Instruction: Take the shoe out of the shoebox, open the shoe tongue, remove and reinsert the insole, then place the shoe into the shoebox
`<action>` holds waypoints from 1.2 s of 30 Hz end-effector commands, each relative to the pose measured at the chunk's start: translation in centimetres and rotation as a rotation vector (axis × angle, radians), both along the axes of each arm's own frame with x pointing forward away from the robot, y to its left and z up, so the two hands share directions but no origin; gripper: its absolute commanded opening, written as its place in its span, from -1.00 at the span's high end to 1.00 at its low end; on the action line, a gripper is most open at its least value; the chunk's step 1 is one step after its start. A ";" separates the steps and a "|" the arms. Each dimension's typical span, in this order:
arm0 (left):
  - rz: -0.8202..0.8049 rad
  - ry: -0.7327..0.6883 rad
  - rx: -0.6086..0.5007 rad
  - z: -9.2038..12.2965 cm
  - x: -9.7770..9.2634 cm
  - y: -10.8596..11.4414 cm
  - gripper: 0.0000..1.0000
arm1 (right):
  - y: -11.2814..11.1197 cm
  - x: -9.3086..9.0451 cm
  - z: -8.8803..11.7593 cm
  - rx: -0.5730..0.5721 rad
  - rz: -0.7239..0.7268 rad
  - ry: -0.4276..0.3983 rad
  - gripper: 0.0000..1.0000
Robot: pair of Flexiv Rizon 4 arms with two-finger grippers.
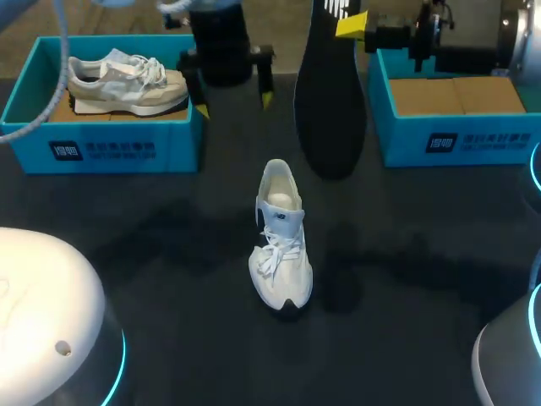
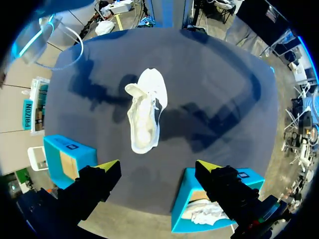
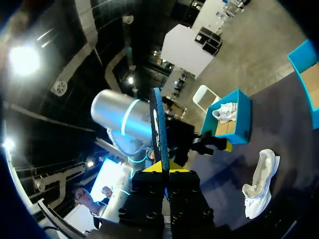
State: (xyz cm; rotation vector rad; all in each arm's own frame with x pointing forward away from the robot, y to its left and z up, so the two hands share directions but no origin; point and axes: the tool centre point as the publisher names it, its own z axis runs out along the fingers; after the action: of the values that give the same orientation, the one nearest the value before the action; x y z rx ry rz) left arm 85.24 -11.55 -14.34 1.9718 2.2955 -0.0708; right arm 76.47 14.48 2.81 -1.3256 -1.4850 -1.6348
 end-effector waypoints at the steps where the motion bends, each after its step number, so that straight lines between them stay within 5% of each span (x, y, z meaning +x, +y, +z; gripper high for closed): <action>1: -0.001 -0.017 -0.239 2.1 -0.9 2.3 -1.00 | 1.5 2.3 -0.5 0.005 -0.008 0.044 1.00; 14: -0.001 -0.017 -0.239 2.1 -0.9 2.3 -1.00 | -0.5 4.7 -3.0 -0.010 -0.025 0.183 1.00; 24: -0.010 0.026 -0.644 1.4 -0.6 6.3 -1.00 | -0.4 8.2 -5.3 0.011 -0.030 0.321 1.00; 36: -0.073 -0.078 -0.956 4.6 -0.8 6.0 -1.00 | 0.9 12.0 -6.0 -0.004 0.049 0.472 1.00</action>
State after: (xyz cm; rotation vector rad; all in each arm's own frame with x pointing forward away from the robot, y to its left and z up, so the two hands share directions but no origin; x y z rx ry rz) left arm 85.41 -5.93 -9.45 1.6936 1.8594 -0.7062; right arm 86.42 14.46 -3.49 -1.5427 -1.1959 -1.2225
